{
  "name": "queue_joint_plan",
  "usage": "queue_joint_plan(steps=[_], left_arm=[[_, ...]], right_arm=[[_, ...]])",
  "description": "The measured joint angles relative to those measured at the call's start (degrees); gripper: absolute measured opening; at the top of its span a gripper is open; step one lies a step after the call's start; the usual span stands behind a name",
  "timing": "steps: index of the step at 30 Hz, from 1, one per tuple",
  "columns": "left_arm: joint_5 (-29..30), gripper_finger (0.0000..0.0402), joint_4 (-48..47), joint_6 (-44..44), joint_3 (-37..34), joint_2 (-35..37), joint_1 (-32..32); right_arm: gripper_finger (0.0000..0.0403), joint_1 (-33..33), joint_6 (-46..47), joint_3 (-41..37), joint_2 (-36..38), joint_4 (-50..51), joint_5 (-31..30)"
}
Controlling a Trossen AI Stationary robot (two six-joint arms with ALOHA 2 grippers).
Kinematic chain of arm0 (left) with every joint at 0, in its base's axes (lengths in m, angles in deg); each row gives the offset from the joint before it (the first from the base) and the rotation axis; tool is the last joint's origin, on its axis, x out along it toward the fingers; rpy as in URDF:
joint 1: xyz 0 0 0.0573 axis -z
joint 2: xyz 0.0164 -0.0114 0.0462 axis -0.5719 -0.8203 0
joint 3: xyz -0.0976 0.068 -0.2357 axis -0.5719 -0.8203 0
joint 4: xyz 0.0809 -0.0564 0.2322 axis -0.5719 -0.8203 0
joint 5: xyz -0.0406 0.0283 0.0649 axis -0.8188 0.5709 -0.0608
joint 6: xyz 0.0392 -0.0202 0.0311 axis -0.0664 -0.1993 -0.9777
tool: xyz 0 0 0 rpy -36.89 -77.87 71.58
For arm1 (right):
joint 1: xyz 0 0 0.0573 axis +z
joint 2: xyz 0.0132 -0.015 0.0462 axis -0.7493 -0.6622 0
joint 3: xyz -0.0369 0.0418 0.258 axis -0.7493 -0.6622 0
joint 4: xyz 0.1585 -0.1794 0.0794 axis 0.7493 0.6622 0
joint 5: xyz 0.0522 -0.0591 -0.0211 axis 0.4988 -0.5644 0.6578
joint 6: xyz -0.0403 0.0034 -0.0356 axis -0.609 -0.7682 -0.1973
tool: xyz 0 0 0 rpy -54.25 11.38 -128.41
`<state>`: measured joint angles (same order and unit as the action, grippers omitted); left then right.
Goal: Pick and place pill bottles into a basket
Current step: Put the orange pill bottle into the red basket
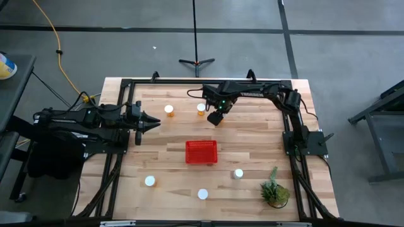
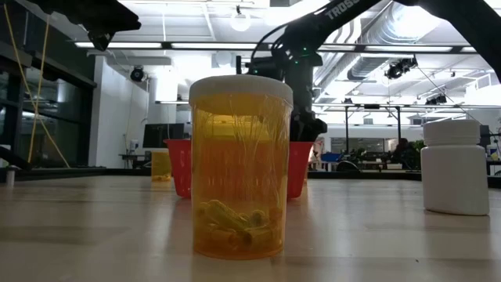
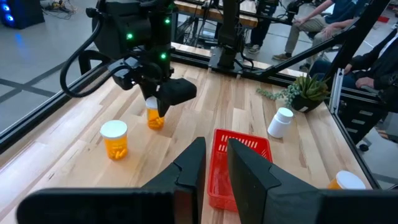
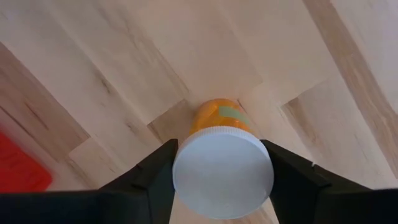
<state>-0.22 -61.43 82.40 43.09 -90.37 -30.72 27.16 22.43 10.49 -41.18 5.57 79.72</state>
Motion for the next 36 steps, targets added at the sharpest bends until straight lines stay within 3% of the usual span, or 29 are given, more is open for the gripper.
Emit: queue_joint_plan(steps=[9, 17, 25, 31, 36], left_arm=[[0.0, 0.0104, 0.0, 0.0, 0.0, 0.02, 0.0], [0.02, 0.0104, 0.0, -0.2, 0.0, 0.0, -0.02], [0.0, 0.0104, -0.02, -0.17, 0.0, 0.0, 0.0], [0.0, 0.0104, -0.02, -0.17, 0.02, 0.01, 0.0], [0.01, 0.0104, -0.02, -0.18, 0.01, 0.02, -0.01]], right_arm=[[0.0222, 1.48, 0.49, 0.0, 0.0, 0.02, 0.02], [0.0192, 2.07, 0.66, 0.02, 0.1, 0.06, 0.49], [0.0221, 2.04, 0.96, 0.21, 1.27, 0.42, -0.4], [0.0192, 2.04, 1.24, 0.22, 3.18, 0.53, 0.05], [0.0198, 2.79, 1.97, 0.39, 4.41, 1.3, -0.01]])
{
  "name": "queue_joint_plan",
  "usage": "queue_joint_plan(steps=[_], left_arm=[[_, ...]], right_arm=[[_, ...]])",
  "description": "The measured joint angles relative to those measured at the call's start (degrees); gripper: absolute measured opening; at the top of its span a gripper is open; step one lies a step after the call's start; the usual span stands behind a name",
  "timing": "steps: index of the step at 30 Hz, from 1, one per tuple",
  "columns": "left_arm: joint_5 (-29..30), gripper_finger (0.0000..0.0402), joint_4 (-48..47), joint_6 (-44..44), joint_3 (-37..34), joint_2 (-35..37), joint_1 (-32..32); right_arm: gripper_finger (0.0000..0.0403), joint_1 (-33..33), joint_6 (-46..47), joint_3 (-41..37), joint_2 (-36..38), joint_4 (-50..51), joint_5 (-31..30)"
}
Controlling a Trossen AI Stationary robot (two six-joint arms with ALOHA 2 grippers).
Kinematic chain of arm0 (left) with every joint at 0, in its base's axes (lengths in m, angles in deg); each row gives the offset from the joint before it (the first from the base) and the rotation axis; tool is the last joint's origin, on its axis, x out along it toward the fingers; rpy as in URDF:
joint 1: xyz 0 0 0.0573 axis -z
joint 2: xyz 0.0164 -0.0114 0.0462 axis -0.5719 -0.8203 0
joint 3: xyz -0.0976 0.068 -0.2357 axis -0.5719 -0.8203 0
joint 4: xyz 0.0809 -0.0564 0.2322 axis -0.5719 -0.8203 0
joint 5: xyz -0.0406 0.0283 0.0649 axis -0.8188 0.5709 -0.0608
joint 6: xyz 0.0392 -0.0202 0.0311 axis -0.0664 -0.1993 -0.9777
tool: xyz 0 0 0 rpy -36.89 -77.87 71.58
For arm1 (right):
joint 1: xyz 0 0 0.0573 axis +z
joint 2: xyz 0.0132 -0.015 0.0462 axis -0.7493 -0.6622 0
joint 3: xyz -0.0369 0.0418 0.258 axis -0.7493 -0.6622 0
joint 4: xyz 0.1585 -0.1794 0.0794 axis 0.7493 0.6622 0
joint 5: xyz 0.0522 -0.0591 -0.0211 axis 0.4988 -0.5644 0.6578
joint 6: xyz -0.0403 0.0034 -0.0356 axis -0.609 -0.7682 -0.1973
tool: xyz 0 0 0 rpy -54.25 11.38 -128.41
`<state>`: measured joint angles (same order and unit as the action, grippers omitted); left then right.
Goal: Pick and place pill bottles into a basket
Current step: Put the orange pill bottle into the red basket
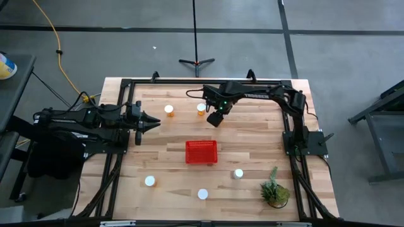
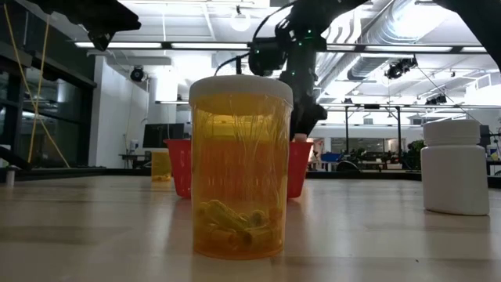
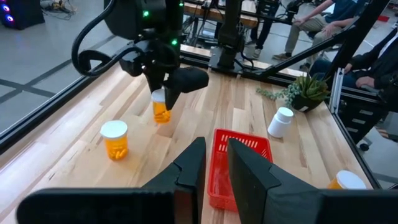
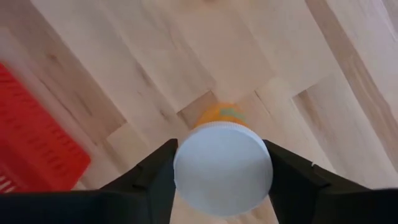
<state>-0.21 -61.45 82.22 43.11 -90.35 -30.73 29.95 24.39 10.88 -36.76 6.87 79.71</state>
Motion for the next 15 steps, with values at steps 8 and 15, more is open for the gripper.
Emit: queue_joint_plan(steps=[8, 15], left_arm=[[0.01, 0.0104, -0.04, 0.0, 0.01, -0.01, -0.01], [0.01, 0.0104, -0.02, -0.01, 0.01, -0.02, 0.01]], right_arm=[[0.0213, 2.77, -0.07, 6.75, 0.15, 3.81, -2.13], [0.0193, 5.65, 0.53, 15.51, 0.15, 6.69, -3.64]])
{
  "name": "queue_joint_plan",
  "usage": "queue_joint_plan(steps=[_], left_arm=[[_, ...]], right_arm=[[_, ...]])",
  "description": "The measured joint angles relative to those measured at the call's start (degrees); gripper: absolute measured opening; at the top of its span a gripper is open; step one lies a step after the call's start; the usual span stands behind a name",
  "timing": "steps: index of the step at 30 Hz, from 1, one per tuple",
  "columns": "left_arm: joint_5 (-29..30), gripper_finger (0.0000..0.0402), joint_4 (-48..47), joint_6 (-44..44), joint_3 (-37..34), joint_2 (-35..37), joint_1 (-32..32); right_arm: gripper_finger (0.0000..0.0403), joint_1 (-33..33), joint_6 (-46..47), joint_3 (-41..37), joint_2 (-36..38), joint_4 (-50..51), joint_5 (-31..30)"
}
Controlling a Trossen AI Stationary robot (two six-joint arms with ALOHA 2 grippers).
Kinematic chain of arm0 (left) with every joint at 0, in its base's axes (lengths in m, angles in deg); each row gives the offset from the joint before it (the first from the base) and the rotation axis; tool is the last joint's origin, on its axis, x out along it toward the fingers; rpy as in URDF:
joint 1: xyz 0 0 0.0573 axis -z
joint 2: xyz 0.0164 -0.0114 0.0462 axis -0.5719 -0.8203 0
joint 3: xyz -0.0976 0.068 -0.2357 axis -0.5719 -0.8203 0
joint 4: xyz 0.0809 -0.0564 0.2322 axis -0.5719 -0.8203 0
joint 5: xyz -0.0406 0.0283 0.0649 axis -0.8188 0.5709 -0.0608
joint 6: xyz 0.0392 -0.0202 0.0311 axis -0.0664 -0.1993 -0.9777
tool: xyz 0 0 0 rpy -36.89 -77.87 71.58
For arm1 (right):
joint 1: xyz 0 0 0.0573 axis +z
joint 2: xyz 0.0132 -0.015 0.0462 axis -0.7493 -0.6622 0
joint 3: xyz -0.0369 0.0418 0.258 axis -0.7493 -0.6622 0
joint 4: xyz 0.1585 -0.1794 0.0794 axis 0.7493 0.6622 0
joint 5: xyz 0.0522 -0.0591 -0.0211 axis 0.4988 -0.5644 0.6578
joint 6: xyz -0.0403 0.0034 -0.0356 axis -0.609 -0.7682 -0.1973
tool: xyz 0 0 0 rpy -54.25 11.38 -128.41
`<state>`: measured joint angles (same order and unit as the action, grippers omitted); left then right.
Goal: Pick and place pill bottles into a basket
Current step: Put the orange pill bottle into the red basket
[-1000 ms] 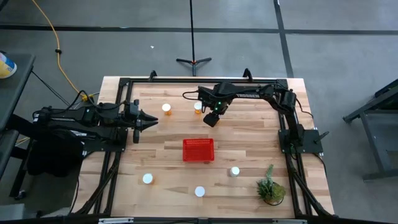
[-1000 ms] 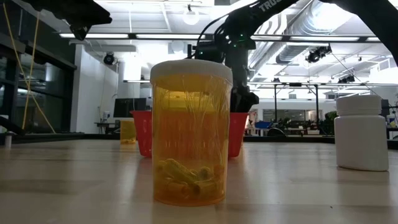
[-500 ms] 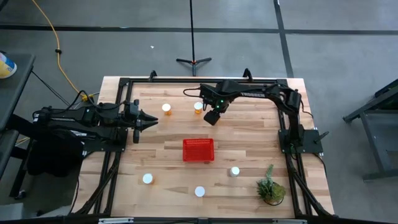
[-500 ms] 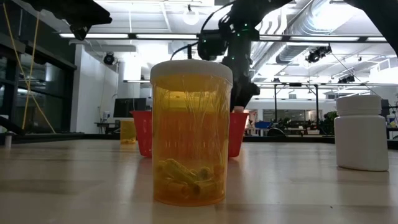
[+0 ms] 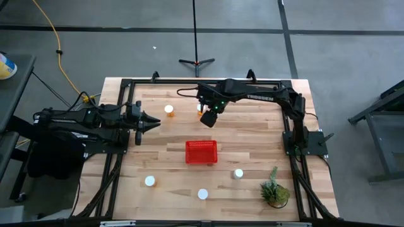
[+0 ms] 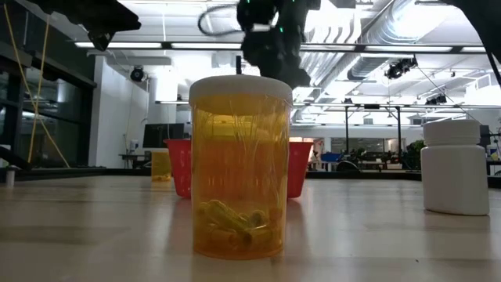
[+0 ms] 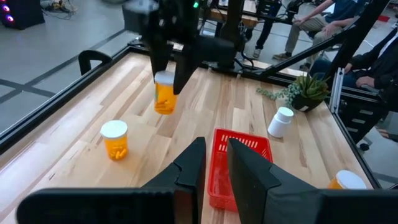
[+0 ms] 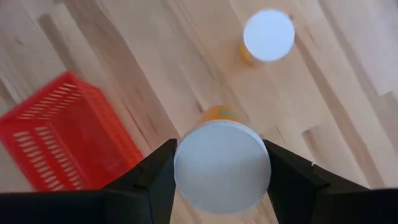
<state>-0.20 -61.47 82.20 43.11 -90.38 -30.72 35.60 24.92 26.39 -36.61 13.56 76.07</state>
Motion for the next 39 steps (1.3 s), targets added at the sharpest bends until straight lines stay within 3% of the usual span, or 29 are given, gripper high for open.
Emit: queue_joint_plan(steps=[6, 9, 17, 20, 28, 33, 39], left_arm=[[0.0, 0.0104, 0.0, 0.0, 0.0, 0.0, -0.01], [0.0, 0.0104, 0.0, 0.0, 0.0, 0.0, -0.01], [0.0, 0.0104, 0.01, 0.0, 0.0, 0.01, 0.0], [0.0, 0.0104, 0.02, -0.01, 0.0, 0.0, 0.0], [-0.29, 0.0104, 0.04, 0.0, 0.0, 0.0, 0.0], [-0.37, 0.0104, 0.07, 0.0, 0.0, 0.0, -0.02], [-0.37, 0.0104, 0.07, 0.0, 0.0, 0.01, -0.02]], right_arm=[[0.0226, 3.33, 1.95, 4.41, 0.02, 2.83, -2.36], [0.0223, 5.17, 3.34, 4.89, 0.02, 3.12, -2.36], [0.0145, 9.83, 6.99, 4.89, 0.0, 3.55, -2.48], [0.0119, 10.96, 6.84, 4.89, 0.0, 3.45, -5.16], [0.0091, 9.53, 6.5, 4.78, -0.45, 1.02, -5.86], [0.0121, 8.17, 3.09, 4.67, -0.87, -2.08, -5.55], [0.0207, 5.83, 0.6, 4.67, -0.88, -3.77, -4.06]])
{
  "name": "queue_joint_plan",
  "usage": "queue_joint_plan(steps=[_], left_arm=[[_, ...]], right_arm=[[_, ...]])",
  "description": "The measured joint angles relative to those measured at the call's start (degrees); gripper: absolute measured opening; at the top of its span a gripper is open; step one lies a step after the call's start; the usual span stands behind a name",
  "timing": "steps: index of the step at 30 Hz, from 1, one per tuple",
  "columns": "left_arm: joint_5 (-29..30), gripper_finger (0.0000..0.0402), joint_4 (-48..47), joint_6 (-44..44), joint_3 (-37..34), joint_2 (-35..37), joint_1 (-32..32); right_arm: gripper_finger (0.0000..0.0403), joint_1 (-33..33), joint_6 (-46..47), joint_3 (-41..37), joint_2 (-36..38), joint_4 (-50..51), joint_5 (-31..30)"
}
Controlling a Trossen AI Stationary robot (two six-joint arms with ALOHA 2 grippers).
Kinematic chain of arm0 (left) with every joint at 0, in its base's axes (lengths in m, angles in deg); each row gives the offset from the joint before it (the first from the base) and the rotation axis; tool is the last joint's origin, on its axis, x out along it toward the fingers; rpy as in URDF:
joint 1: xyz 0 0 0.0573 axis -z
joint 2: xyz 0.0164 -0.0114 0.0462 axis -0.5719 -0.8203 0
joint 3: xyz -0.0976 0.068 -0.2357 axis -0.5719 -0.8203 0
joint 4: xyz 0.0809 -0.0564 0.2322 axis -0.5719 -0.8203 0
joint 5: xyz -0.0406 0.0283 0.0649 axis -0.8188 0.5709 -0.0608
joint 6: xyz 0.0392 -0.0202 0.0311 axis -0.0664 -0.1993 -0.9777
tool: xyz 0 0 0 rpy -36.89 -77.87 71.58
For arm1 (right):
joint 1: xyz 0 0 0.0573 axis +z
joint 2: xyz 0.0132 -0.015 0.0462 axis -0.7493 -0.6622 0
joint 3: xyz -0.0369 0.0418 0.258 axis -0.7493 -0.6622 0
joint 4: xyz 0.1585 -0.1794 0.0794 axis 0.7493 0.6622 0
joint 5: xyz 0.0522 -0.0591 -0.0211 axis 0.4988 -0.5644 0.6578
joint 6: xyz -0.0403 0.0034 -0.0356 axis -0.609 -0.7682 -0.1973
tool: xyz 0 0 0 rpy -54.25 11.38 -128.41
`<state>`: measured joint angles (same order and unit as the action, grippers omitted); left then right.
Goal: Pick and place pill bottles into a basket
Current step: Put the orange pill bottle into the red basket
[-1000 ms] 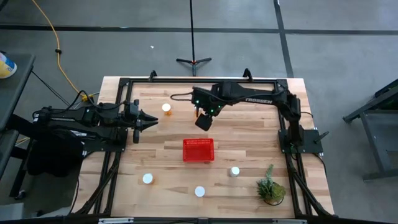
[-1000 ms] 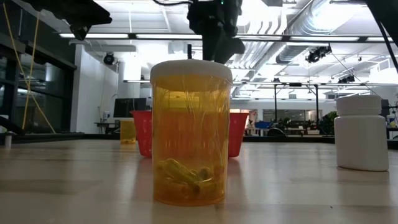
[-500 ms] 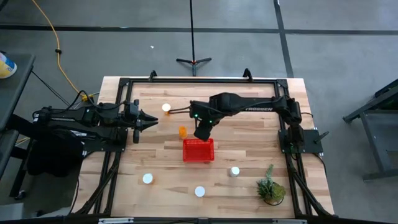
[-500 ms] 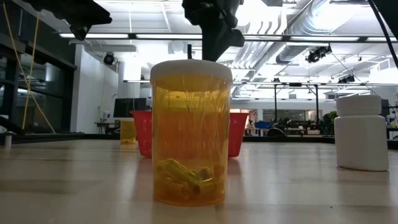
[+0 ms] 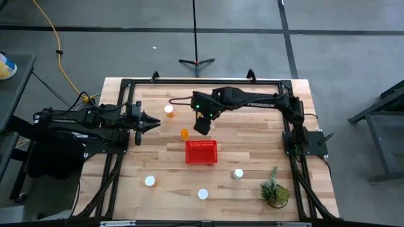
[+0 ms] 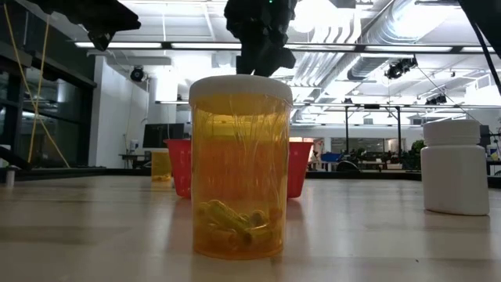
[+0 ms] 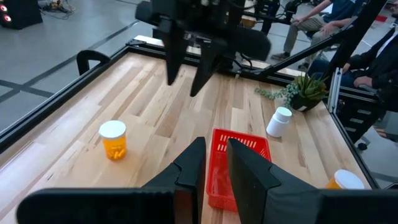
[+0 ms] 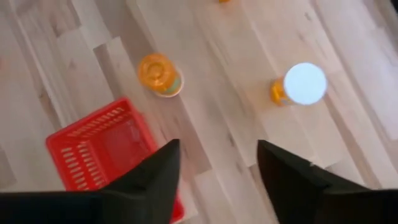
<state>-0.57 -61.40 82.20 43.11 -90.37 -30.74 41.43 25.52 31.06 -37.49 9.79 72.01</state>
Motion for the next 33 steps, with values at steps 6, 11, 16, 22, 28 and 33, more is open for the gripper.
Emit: queue_joint_plan(steps=[6, 11, 16, 22, 28, 33], left_arm=[[0.01, 0.0104, 0.0, 0.0, 0.0, 0.0, 0.0], [0.35, 0.0104, 0.0, 0.0, 0.0, 0.01, 0.0], [0.5, 0.0104, 0.01, -0.42, 0.0, -0.01, 0.0], [1.33, 0.0104, -0.02, -0.42, 0.0, 0.01, 0.0], [1.33, 0.0104, -0.02, -0.42, 0.0, 0.0, 0.0], [1.32, 0.0104, -0.04, -0.42, 0.0, -0.1, 0.0]], right_arm=[[0.0297, -2.46, -0.34, 0.02, -0.59, -1.09, -0.04], [0.0335, -4.4, -2.58, 0.02, -3.47, -1.97, 0.13], [0.0346, -6.62, -2.7, 0.02, -7.55, -2.68, -0.45], [0.0347, -9.68, -3.58, 0.02, -11.59, -4.11, -0.02], [0.0347, -12.44, -4.26, 0.02, -12.45, -4.46, 0.2], [0.0347, -14.4, -4.62, 0.04, -12.45, -5.27, 2.78]])
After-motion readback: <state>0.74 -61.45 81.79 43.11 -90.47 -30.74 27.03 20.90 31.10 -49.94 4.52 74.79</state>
